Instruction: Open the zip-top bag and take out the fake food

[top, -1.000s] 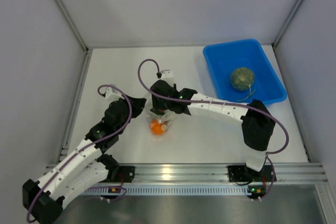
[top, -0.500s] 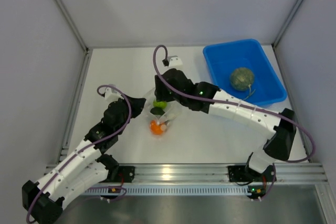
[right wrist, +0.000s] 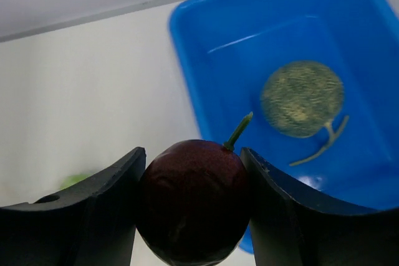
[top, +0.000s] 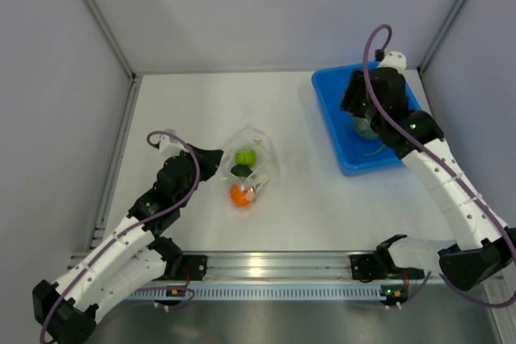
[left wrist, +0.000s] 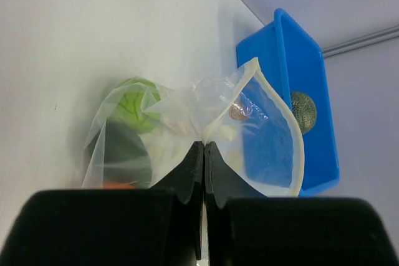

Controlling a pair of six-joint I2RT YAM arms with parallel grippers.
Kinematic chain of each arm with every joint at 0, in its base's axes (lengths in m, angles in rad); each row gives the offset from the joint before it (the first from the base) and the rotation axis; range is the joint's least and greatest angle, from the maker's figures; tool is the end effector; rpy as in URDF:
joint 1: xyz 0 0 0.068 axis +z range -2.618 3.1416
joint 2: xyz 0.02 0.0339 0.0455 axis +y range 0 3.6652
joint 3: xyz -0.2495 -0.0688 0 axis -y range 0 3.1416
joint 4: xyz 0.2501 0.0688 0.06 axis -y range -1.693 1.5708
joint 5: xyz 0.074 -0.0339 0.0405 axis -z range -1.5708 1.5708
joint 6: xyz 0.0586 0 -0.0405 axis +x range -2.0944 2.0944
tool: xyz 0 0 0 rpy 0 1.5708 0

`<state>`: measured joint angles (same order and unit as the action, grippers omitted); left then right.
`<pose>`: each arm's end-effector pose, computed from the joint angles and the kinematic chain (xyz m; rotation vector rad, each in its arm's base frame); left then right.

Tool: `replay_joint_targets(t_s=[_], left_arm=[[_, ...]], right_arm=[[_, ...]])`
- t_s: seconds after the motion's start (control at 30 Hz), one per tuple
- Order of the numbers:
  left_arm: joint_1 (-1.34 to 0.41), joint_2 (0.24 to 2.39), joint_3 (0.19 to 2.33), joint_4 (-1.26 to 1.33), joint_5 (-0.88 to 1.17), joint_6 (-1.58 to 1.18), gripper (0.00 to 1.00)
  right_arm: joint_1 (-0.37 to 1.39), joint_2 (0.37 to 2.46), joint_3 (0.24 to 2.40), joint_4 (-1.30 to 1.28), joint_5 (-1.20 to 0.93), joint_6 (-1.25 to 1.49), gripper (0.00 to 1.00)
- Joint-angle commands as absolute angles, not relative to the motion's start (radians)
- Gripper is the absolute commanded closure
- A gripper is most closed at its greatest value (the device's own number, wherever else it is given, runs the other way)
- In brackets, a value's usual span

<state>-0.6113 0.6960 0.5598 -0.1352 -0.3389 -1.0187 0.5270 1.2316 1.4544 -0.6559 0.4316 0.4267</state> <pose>0.1823 -0.1040 0.2643 -0.6238 1.8037 -0.8243 0.2570 0.1212 0.4092 0.1750 1.9590 0.1922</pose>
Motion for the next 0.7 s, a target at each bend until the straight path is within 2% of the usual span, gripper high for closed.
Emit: replay_joint_targets(t_s=[0.0,0.13,0.23,0.5,0.67], left_arm=[[-0.612,0.690,0.612,-0.104,-0.345,-1.014,1.00],[-0.612,0.701,0.626,-0.106,-0.339,-1.017,1.00],[-0.612,0.707,0.635,-0.106,-0.319,-1.022,1.00],[-0.614,0.686,0.637,-0.109,-0.311,-1.017,1.00],[-0.614,0.680,0.638,-0.120,-0.318,-1.006,1.00]], right_arm=[[0.382,1.216,1.346,-0.693,0.404,0.351,0.56],[0.220,1.204,1.223,-0.629,0.351,0.342,0.56],[0.180,1.224,1.146,-0.589,0.336,0.344,0.55],[0.167,1.338,0.999,-0.469,0.301,0.370,0.52],[0.166,1.350,0.977,-0.451,0.299,0.367,0.41]])
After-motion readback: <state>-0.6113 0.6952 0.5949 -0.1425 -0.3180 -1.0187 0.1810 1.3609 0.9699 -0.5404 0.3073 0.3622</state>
